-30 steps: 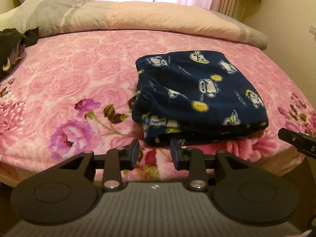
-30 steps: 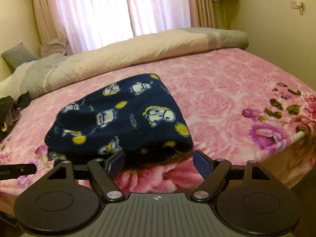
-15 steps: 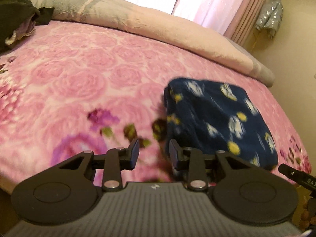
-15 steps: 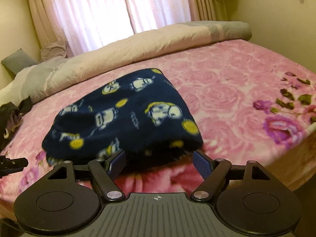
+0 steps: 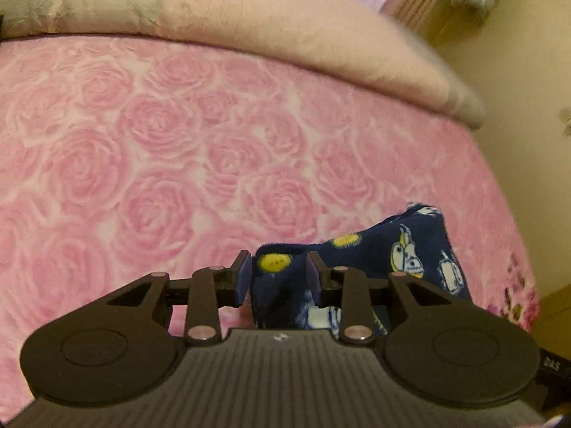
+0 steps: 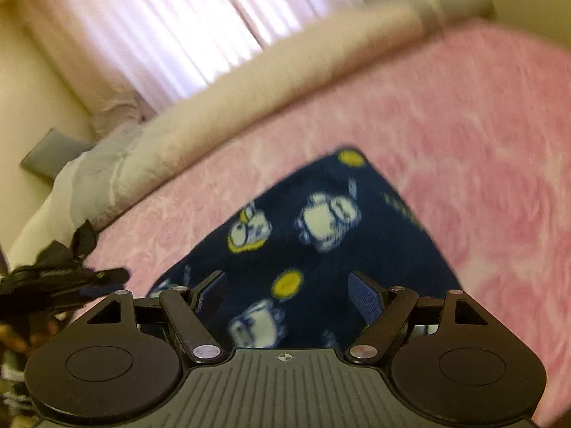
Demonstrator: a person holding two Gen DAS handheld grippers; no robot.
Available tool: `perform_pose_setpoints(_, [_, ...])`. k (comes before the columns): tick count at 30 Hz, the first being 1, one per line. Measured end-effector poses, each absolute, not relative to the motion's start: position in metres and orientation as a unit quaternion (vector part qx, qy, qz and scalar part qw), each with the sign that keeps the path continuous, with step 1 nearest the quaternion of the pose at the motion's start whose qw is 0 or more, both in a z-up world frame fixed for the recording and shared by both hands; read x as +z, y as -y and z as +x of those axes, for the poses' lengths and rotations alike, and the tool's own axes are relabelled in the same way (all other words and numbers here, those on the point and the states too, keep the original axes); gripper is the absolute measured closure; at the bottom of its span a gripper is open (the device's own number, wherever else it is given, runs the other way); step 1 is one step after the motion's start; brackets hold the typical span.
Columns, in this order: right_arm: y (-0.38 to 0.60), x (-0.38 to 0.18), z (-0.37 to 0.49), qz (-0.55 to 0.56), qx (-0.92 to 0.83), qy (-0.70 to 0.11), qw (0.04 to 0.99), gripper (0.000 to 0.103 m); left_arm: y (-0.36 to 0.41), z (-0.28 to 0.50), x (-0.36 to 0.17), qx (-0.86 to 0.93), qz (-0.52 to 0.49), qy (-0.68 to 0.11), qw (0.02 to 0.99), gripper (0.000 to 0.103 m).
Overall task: Fold clothes
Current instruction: 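Grasp the folded pants bundle with both tools and lift it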
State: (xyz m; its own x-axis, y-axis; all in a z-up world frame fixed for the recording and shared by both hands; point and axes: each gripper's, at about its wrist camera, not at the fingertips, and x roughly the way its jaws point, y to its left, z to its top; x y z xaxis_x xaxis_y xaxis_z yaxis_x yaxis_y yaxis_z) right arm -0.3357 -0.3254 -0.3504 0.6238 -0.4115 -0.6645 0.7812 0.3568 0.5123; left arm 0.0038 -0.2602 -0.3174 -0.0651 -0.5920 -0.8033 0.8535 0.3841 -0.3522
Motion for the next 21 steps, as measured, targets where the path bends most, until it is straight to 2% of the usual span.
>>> perform_pose_setpoints(3, [0.335,-0.332,-0.355,0.507,-0.398,-0.227,0.730,0.025,0.290,0.007,-0.297,-0.543,0.172,-0.515,0.640,0.074])
perform_pose_setpoints(4, [0.336,-0.328,-0.363,0.534,-0.407,-0.228,0.705,0.025,0.297,0.008,-0.294,-0.557,0.184,-0.518,0.623,0.070])
perform_pose_setpoints(8, [0.330,-0.325,-0.387,0.624,-0.430,-0.206,0.620,0.025,0.323,0.014,-0.296,-0.586,0.226,-0.532,0.568,0.068])
perform_pose_setpoints(16, [0.245,-0.365,-0.366,0.725,-0.481,-0.081,0.486,0.025,0.358,0.041,-0.343,-0.622,0.278,-0.569,0.461,0.068])
perform_pose_setpoints(17, [0.231,-0.371,-0.360,0.734,-0.486,-0.064,0.471,0.031,0.362,0.042,-0.348,-0.629,0.289,-0.568,0.445,0.068])
perform_pose_setpoints(18, [0.220,-0.376,-0.354,0.742,-0.486,-0.049,0.460,0.044,0.364,0.044,-0.351,-0.638,0.295,-0.566,0.431,0.068])
perform_pose_setpoints(21, [0.186,-0.391,-0.337,0.760,-0.487,-0.004,0.430,0.045,0.372,0.046,-0.361,-0.653,0.301,-0.572,0.394,0.068])
